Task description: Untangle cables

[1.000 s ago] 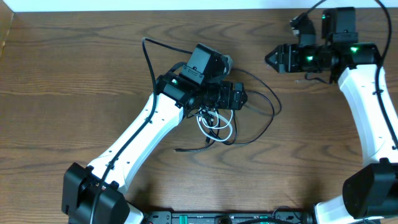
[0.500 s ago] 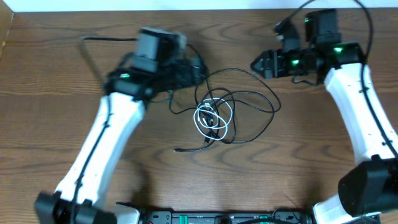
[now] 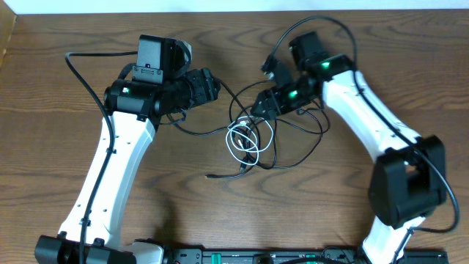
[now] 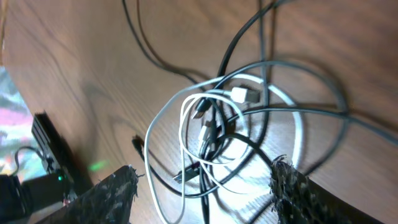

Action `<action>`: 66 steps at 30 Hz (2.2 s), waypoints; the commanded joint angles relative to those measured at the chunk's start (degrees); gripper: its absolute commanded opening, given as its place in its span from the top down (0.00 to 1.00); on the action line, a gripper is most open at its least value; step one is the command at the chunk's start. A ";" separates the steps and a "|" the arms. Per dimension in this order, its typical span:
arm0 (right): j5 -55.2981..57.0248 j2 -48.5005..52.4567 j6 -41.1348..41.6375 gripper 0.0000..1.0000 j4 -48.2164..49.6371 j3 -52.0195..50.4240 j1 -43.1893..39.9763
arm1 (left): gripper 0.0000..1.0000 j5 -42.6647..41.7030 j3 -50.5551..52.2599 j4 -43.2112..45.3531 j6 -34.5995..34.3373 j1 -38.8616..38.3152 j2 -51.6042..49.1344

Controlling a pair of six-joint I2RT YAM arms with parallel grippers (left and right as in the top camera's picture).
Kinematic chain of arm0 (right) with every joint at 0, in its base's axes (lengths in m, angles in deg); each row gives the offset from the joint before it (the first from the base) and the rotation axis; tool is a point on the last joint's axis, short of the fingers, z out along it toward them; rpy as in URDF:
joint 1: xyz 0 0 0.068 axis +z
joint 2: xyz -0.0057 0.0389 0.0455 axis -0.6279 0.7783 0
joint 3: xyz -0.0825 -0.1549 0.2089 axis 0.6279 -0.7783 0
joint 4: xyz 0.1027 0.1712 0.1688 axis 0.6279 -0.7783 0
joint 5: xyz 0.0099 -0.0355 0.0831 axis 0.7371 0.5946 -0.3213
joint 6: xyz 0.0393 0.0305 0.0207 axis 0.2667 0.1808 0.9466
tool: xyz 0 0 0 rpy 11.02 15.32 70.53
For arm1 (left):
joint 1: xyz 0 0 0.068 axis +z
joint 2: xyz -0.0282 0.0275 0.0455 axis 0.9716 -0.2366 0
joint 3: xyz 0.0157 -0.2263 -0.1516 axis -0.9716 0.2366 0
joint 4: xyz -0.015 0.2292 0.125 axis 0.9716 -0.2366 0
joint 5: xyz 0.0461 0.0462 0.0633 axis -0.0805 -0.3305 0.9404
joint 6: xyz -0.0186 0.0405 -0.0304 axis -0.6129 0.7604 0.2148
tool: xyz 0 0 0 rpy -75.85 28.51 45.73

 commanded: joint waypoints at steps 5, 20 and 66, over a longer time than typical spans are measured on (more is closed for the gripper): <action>-2.38 4.20 -1.31 0.32 0.02 -0.31 6.25 | 0.30 1.25 -0.79 -0.26 0.20 0.28 -0.44; 6.23 6.40 2.05 0.55 0.68 -0.39 12.90 | 0.30 1.22 -0.79 -0.24 0.17 0.28 -0.44; -24.39 -9.27 32.17 0.99 16.00 39.71 -14.73 | 0.30 1.22 -0.15 -0.26 0.17 0.26 -0.44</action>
